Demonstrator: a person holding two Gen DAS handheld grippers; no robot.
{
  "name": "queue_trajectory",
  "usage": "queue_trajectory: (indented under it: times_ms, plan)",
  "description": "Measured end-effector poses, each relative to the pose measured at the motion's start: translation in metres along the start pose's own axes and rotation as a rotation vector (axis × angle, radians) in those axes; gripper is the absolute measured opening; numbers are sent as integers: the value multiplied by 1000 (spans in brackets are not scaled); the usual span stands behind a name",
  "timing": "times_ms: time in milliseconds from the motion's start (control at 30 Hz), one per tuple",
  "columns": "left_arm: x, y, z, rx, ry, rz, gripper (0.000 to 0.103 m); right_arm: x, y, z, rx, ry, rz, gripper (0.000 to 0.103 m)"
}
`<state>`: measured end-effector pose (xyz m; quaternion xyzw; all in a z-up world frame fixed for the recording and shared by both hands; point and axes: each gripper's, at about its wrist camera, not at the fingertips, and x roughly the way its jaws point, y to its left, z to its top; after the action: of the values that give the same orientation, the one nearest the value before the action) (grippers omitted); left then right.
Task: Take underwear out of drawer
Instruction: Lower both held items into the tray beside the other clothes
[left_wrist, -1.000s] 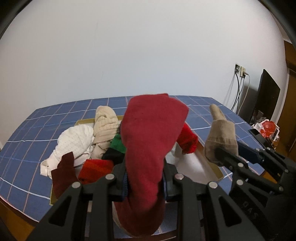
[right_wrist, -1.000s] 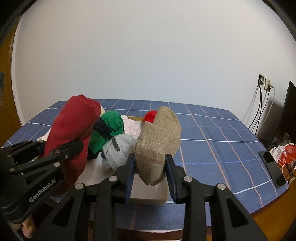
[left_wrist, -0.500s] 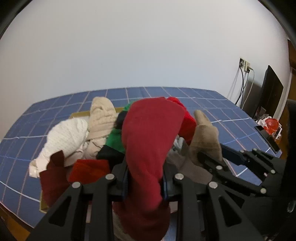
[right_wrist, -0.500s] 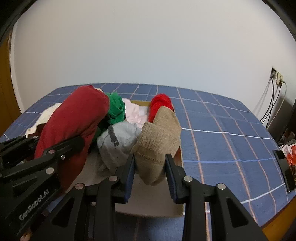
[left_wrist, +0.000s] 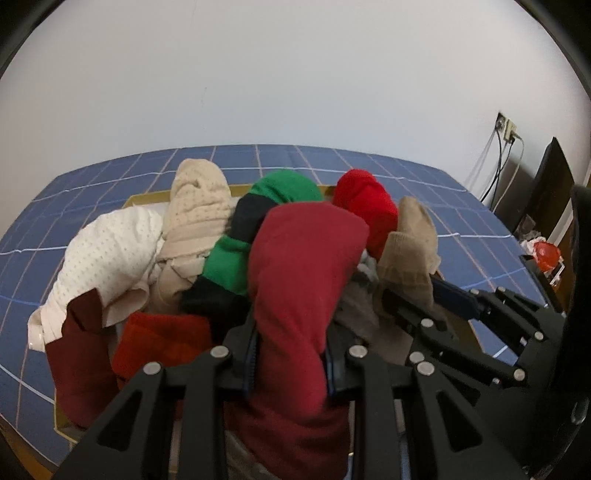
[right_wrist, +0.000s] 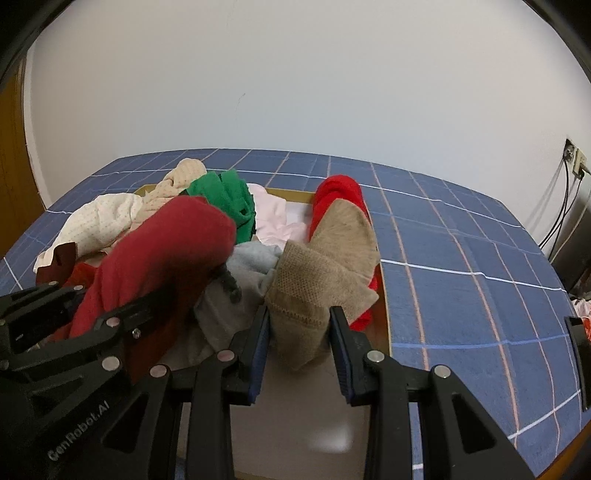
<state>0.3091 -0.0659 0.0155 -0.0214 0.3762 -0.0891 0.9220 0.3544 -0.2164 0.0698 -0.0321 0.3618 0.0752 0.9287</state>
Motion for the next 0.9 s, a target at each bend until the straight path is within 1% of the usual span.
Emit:
queue_trajectory:
  times_ms: [67,300,467,633,767,867,900]
  plan:
    - [3,-1,1,7,7,7,25,3,-1,0,4,2,5,35]
    - [22,3,4,-34,46,6,25,10,-3,-1,-7,0,-3,37]
    - [28,0,4,-26,37,34,25,13,-5,-2,-10,7,-8,37]
    - [30,-4,1,-18,24,42,25,11,-5,-5,-9,10,-6,37]
    - [29,-7,-5,-1,-3,58,26,11,-3,-8,-27,16,-10,38]
    - [28,-12,-10,19,-19,79,28,14,-6,-10,-20,30,-1,40]
    - [28,-13,-11,21,-21,84,28,16,-8,-10,-10,40,6,42]
